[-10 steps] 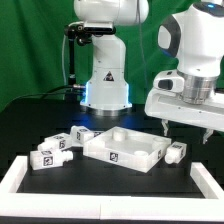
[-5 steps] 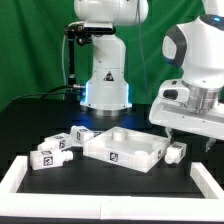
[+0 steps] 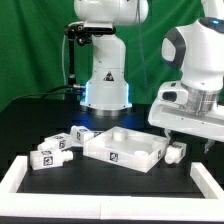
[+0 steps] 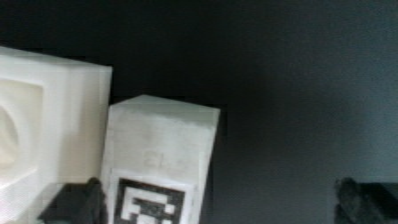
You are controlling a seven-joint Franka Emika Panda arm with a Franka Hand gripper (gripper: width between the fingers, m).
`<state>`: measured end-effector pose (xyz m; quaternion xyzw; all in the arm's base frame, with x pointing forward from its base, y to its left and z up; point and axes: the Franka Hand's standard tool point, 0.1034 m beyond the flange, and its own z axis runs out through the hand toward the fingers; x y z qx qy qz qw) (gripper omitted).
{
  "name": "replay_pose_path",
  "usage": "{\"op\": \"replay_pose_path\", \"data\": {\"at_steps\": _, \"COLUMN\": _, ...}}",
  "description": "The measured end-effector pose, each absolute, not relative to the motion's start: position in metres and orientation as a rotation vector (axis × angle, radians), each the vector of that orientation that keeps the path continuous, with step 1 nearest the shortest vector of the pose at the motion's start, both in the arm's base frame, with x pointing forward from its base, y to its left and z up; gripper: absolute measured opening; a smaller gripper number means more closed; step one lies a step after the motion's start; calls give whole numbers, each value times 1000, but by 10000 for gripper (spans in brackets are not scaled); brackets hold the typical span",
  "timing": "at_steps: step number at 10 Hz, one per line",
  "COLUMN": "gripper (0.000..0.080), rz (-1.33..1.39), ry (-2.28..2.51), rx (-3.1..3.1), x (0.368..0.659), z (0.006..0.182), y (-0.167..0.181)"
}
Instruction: Assemble one leg
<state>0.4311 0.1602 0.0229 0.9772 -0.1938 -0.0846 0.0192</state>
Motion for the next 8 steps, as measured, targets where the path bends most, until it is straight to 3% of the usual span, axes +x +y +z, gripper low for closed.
{"op": "replay_pose_path", "data": {"at_steps": 8, "gripper": 649, "rz": -257, "ry": -577, "rx": 3039, "x": 432, "z": 23, "y": 155}}
